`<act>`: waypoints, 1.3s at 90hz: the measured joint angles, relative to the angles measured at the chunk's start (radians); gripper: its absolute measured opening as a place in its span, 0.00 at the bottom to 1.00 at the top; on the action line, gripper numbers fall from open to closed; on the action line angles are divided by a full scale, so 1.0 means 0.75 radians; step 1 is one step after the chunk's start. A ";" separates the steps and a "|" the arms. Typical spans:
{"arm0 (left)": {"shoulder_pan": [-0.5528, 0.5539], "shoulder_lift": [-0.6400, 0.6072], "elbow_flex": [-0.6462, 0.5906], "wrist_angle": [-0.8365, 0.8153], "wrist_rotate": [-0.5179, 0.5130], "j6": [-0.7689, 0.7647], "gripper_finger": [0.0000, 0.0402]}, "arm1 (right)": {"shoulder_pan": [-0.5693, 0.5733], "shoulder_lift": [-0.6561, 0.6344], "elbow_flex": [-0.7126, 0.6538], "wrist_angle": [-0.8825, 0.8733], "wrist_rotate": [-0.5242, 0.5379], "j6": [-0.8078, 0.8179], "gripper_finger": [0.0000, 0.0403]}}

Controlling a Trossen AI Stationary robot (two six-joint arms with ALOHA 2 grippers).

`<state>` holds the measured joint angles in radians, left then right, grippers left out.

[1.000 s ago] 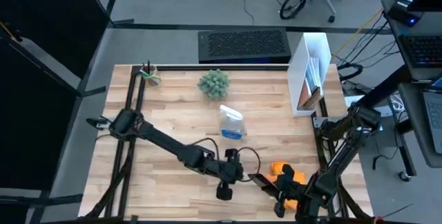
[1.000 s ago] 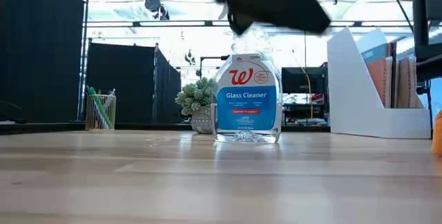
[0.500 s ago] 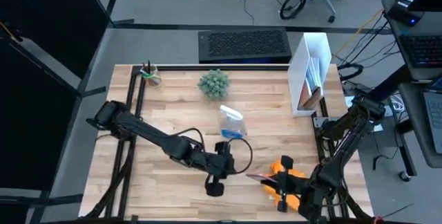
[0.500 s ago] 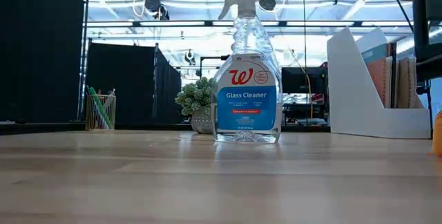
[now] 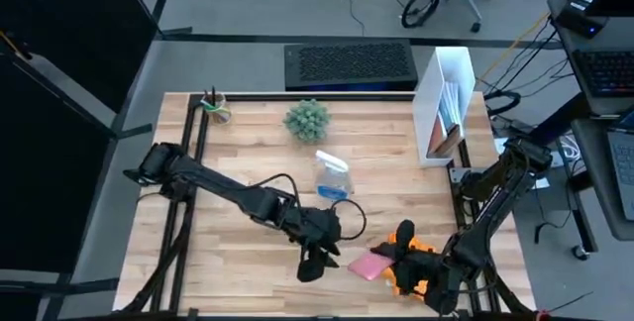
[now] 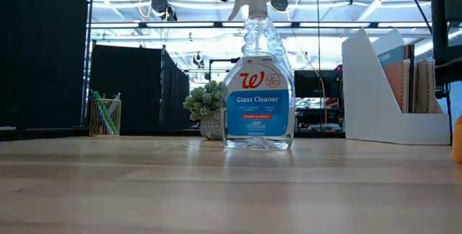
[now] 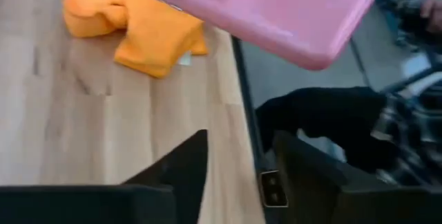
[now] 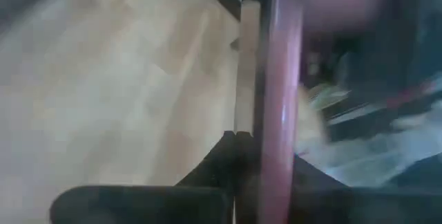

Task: Apply microfiber cloth
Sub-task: Spray the back of the cellphone using the spray bottle

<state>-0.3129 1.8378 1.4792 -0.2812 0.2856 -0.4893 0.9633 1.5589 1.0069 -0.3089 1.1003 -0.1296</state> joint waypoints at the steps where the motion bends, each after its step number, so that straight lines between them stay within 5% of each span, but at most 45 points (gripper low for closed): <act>1: 0.004 0.000 0.000 0.005 0.007 -0.003 0.46 | 0.003 0.000 0.000 0.001 0.016 -0.024 0.04; 29: 0.135 0.000 0.000 0.226 0.238 -0.157 0.56 | 0.032 0.000 0.001 0.005 0.522 -0.732 0.04; 87: 0.228 0.136 0.000 0.605 0.392 -0.387 0.56 | -0.128 0.001 0.003 -0.013 0.509 -1.086 0.04; 101: 0.235 0.147 0.000 0.599 0.423 -0.315 0.46 | -0.152 0.001 0.003 -0.008 0.518 -1.098 0.04; 117: 0.257 0.147 -0.001 0.586 0.453 -0.253 0.20 | -0.160 0.001 0.003 -0.017 0.478 -1.081 0.04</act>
<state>-0.1200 1.9480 1.4785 0.1585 0.6253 -0.6788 0.8436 1.5597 1.0092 -0.3213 1.4590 -0.9406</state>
